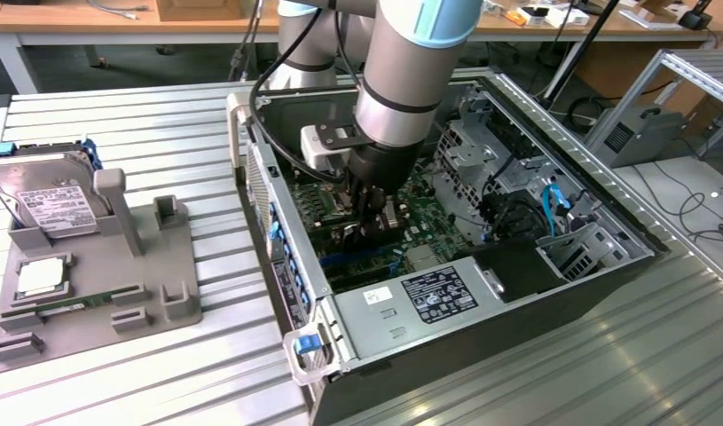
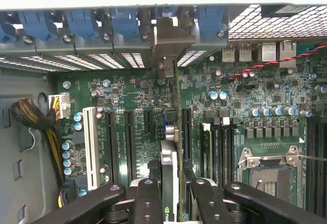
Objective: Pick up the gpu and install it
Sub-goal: 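Insert the gpu into the slot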
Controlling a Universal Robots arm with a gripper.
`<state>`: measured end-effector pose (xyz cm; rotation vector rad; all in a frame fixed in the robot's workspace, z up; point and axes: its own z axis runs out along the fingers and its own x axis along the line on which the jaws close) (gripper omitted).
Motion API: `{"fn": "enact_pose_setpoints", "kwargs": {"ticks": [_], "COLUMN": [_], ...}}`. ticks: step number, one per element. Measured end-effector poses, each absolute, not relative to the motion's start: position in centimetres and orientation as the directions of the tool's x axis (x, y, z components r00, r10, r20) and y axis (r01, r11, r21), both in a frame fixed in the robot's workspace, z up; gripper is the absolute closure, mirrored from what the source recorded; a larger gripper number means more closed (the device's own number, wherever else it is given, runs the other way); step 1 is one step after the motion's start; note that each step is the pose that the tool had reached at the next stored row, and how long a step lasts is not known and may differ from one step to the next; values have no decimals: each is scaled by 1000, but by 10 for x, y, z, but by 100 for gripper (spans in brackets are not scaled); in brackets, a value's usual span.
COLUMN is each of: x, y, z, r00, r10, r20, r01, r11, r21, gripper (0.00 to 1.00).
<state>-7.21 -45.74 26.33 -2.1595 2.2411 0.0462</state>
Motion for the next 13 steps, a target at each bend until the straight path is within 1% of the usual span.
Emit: {"fn": "enact_pose_setpoints", "kwargs": {"ticks": [2,5,13], "x": [-72,-72,-72], "y": [-457,-457,-456], "z": [263,263,263], "r00": [-37,-37,-37], "r10": [-999,-999,-999], "r20": [-40,-24,-26], "r01": [-999,-999,-999], "r11": [37,37,37], "r21": [1,1,1], "gripper": [73,73,73]}}
